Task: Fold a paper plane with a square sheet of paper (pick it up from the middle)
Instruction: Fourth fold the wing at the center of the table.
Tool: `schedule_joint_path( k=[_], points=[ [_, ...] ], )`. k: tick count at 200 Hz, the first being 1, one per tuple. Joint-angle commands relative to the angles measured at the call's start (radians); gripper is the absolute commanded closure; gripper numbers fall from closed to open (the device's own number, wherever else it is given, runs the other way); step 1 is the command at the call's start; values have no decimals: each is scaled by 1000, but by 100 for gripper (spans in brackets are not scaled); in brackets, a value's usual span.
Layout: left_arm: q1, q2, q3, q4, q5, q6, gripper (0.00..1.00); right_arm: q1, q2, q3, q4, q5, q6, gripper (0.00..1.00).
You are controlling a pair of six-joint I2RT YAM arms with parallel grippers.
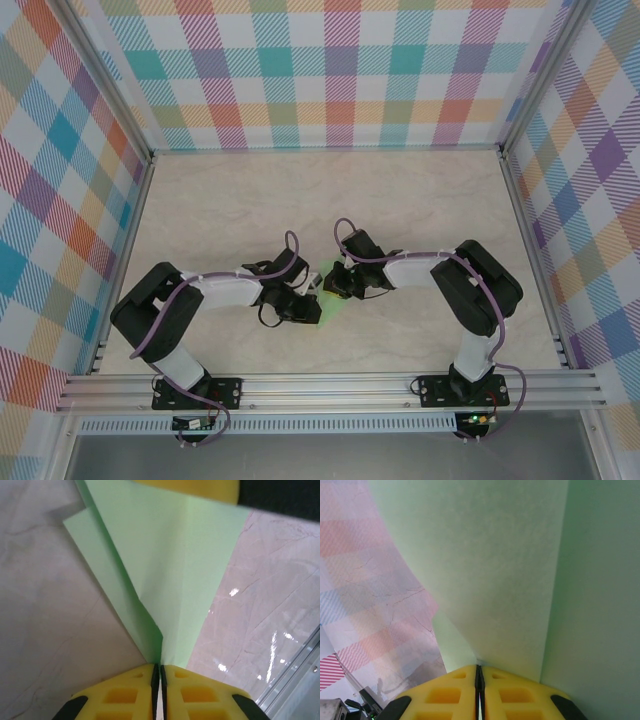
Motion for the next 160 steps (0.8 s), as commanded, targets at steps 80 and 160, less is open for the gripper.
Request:
schedule_joint_path(
  k=[80,160],
  points=[
    [4,-386,-125,78,-37,-243,84,6,79,-22,-96,70,8,88],
    [6,-188,-139,416,15,-417,82,6,85,-20,-98,65,10,88]
  ],
)
